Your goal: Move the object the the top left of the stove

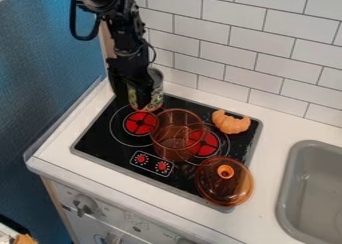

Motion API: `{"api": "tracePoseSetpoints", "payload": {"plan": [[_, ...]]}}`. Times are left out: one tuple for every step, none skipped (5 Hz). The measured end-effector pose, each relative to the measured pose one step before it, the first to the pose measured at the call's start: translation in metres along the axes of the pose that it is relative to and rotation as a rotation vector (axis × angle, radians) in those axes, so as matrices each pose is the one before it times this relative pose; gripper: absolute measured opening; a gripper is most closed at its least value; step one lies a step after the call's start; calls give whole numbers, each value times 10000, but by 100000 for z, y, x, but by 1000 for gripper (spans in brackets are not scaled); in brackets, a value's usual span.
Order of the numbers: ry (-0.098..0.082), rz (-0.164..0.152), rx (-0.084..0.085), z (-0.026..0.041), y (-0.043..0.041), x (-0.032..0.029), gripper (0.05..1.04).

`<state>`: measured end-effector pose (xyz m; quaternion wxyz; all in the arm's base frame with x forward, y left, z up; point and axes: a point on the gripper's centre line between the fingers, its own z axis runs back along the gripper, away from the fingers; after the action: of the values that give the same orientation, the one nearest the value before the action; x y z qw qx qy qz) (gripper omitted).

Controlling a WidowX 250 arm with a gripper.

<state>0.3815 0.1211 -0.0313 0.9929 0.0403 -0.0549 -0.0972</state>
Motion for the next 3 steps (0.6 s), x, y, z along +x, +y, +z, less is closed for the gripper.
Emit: {"api": "tracePoseSetpoints", "payload": {"plan": [[-18,-80,70,38,238,513,999],[82,-166,-145,-437,-444,-615,999],[-46,-69,45,1283,-448,-807,999]]}}
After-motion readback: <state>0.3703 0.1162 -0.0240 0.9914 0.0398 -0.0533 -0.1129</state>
